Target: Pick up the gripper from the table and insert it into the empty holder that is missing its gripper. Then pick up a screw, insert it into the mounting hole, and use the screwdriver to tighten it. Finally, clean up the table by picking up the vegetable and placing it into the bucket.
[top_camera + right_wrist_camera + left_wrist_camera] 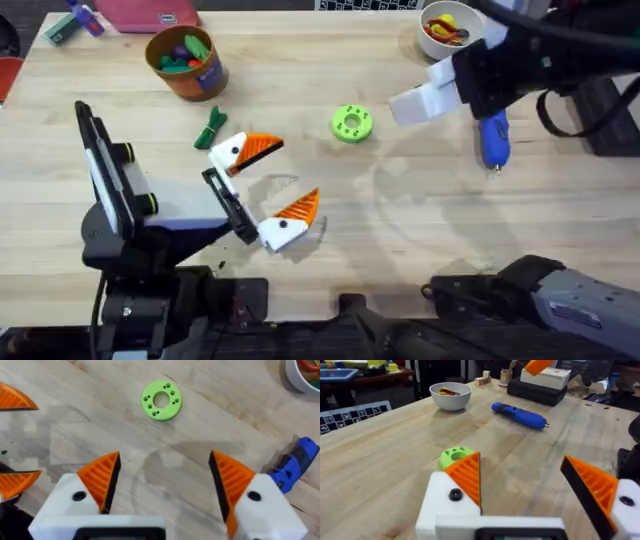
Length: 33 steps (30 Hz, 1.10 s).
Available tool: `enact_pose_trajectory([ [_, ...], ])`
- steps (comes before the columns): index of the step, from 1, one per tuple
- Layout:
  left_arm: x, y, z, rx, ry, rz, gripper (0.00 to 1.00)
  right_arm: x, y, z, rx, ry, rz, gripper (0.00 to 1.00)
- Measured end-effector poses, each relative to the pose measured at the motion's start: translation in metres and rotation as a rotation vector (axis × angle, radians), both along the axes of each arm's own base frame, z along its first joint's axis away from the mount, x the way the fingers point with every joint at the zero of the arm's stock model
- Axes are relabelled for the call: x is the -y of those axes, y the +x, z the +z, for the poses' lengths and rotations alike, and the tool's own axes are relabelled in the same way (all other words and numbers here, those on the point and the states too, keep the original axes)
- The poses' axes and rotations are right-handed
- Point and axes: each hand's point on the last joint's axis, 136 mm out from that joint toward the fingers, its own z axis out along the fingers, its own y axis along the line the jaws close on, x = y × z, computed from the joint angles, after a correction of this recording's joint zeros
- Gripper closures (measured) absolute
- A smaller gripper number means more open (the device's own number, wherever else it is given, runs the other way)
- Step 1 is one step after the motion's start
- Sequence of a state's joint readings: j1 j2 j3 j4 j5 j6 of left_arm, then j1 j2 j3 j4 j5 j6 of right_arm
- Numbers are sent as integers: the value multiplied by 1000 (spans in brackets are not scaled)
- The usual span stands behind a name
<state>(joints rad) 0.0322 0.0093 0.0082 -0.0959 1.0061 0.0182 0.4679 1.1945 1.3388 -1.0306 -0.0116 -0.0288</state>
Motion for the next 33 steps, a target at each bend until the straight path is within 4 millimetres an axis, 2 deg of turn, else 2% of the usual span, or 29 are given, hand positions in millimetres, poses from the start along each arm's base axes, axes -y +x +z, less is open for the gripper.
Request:
enact_pose_trajectory([
  [24,0,0,0,-1,-1,0,15,2,-4,-10,-49,-23,-3,9],
  [26,0,0,0,-2,-1,0,284,3,-6,-12,-61,-27,-7,9],
  [30,0,0,0,0,0,0,917,11,-5,-13,-87,-12,-93,9],
  [31,0,0,0,2,1,0,972,17,-5,-15,-96,-13,-136,9],
  [33,0,0,0,2,1,-1,986,33,-3,-17,-112,-26,-232,8],
])
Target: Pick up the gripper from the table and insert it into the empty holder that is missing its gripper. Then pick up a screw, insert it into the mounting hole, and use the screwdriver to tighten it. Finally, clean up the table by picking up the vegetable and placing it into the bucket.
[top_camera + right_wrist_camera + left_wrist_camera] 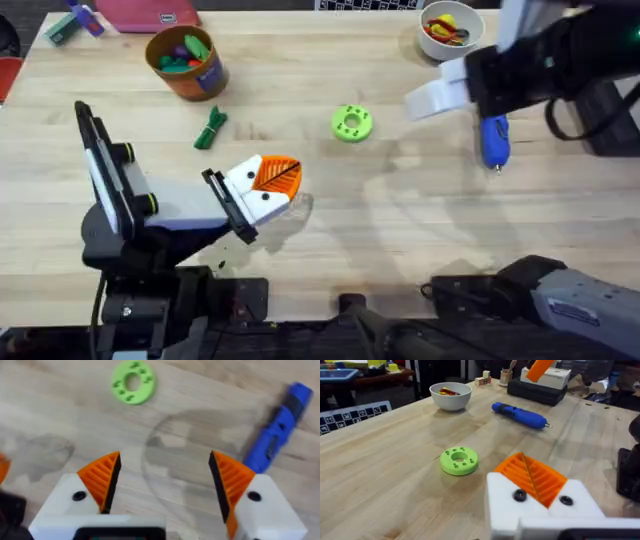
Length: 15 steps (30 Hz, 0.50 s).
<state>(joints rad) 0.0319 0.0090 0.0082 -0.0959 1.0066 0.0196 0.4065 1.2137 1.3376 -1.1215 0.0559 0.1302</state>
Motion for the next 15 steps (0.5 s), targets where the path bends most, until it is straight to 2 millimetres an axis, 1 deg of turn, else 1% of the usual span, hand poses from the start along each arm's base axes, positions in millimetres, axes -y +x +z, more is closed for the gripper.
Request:
enact_pose_trajectory([
  [5,0,0,0,-1,-1,0,983,46,13,0,7,-29,-231,8],
  [10,0,0,0,-1,-1,0,984,90,21,-1,7,-46,-394,7],
  [12,0,0,0,-1,-1,0,984,108,23,-6,-10,-61,-450,8],
  [15,0,0,0,-1,-1,0,984,131,27,-16,-50,-82,-504,7],
])
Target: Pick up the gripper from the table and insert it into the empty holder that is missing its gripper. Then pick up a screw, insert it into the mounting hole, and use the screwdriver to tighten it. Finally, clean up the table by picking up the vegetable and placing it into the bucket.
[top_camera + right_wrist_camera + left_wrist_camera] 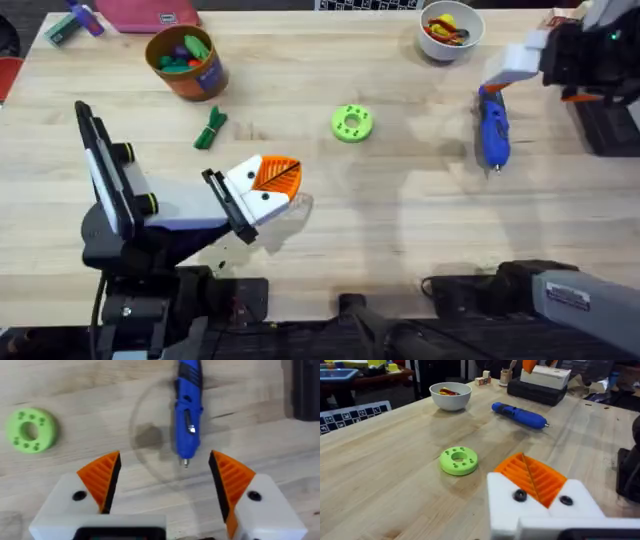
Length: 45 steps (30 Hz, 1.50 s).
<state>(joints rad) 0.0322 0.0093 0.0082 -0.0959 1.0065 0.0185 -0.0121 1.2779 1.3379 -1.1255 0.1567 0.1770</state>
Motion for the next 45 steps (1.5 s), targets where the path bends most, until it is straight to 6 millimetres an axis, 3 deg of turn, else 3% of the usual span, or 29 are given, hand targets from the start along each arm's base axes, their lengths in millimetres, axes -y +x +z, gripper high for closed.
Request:
enact_pose_trajectory([
  [7,0,0,0,0,0,0,984,41,15,-27,-89,-19,-68,8],
  [12,0,0,0,0,0,0,984,58,33,-52,-143,-34,-47,9],
  [20,0,0,0,0,0,0,984,56,59,-96,-209,2,56,12],
  [27,0,0,0,0,0,0,984,57,71,-129,-264,14,108,12],
  [45,0,0,0,0,0,0,984,75,75,-177,-341,38,80,51],
])
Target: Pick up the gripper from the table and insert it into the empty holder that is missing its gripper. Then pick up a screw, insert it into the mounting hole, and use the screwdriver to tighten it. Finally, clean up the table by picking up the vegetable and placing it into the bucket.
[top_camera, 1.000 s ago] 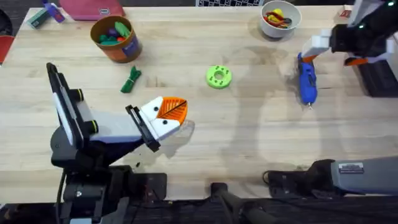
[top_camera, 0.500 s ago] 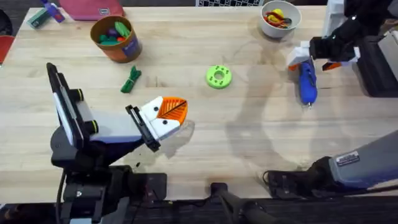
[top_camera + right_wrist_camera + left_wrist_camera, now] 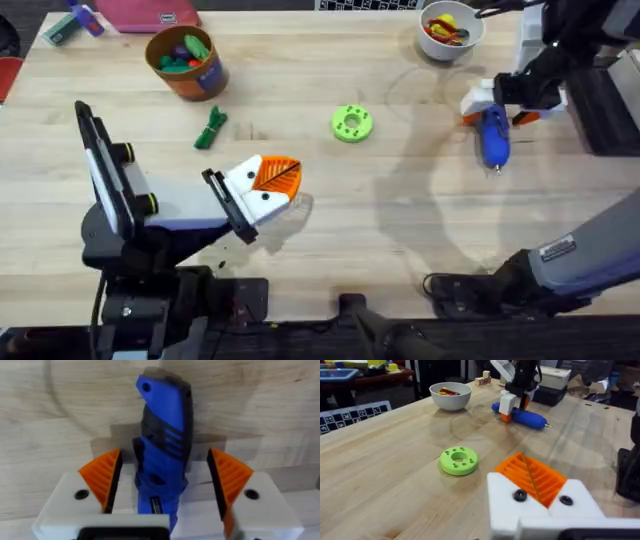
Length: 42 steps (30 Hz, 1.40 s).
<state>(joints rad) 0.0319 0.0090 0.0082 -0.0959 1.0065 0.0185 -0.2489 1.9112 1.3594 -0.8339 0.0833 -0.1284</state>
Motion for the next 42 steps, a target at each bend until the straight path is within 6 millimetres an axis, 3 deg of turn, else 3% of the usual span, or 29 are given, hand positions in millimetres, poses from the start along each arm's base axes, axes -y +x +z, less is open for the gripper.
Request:
enact_pose_trajectory([
  [6,0,0,0,0,0,0,984,1,5,-1,19,-3,1,162],
  [9,0,0,0,0,0,0,984,2,9,0,32,-7,4,326],
  [11,0,0,0,0,0,0,984,2,9,0,36,-6,7,512],
  [14,0,0,0,0,0,0,984,3,11,0,39,-13,11,918],
  [15,0,0,0,0,0,0,984,2,10,0,38,-10,7,967],
  [26,0,0,0,0,0,0,984,2,8,0,26,-5,7,975],
  [31,0,0,0,0,0,0,984,2,11,14,27,-2,7,975],
  [36,0,0,0,0,0,0,984,-3,32,68,164,1,20,975],
  [42,0,0,0,0,0,0,984,-30,63,173,451,-14,78,975],
])
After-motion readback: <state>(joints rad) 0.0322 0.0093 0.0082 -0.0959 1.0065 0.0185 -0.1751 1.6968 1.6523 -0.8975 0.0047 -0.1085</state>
